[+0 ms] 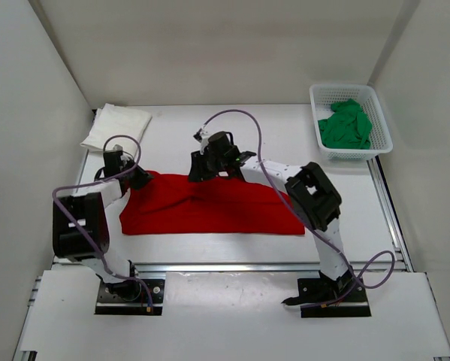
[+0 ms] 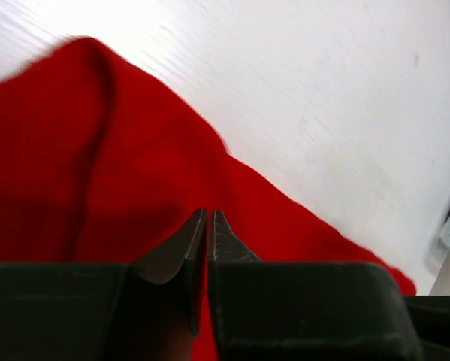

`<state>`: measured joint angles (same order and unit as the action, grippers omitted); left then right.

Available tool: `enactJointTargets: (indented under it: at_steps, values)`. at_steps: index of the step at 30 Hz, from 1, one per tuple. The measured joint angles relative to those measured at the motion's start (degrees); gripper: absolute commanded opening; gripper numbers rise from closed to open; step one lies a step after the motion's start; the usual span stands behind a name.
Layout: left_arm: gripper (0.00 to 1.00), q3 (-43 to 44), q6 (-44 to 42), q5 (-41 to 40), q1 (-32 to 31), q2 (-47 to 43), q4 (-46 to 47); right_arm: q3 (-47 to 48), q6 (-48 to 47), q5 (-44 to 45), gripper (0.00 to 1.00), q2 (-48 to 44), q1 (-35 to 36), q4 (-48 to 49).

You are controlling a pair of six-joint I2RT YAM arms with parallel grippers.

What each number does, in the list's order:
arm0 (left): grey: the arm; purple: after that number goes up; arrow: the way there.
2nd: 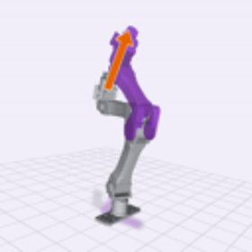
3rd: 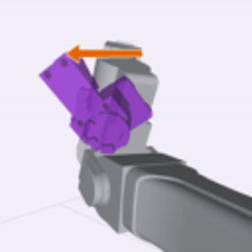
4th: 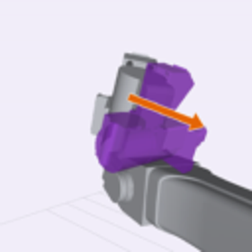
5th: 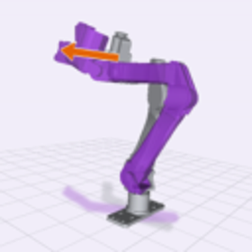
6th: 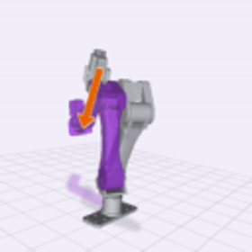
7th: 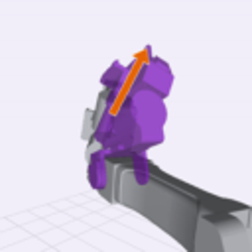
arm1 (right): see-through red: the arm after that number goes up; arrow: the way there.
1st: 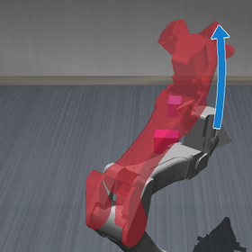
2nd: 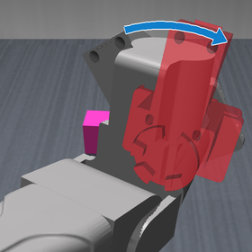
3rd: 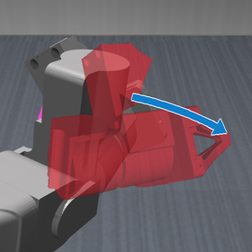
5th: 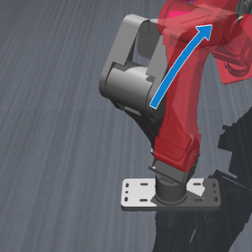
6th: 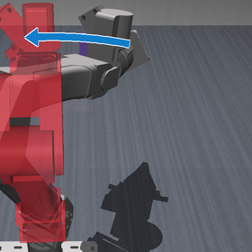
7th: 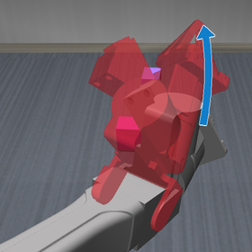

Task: Fold and stack the t-shirts
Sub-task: Fold the other side of the tshirt into a rectangle

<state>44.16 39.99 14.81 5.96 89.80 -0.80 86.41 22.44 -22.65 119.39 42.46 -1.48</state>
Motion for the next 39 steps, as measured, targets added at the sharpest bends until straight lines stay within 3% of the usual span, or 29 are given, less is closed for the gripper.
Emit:
enactJointTargets:
  at_steps: [5, 9, 21, 25, 29, 33, 39]
  values:
    - [0.14, 0.11, 1.62, 2.25, 5.05, 7.19, 1.49, 9.73, -1.53, 0.02, 0.33, 8.22, 1.16, -4.85]
    - [0.13, -0.42, 3.21, 4.00, 7.04, 7.82, 3.28, 13.38, -2.56, 0.02, 0.33, 11.54, 2.14, -8.57]
    - [0.12, -0.68, 4.04, 3.91, 4.74, 7.08, 4.07, 26.51, -4.44, -0.57, 0.31, 19.39, 4.20, -15.30]
    - [0.11, -0.68, 3.98, 3.85, 4.17, 7.08, 4.07, 26.53, -4.50, -0.52, 0.28, 19.50, 4.76, -16.15]
    - [0.10, -0.68, 4.00, 3.80, 4.59, 7.08, 4.04, 26.40, -4.79, 0.17, 0.01, 19.50, 5.05, -16.70]
    - [0.09, -0.24, 3.96, 3.67, 4.87, 7.08, 3.80, 25.07, -4.72, 1.05, 0.00, 18.86, 5.14, -16.65]
    - [0.09, 1.64, 3.54, 3.30, 5.57, 7.56, 3.28, 12.83, -5.05, 3.74, 0.00, 9.62, 6.88, -15.67]
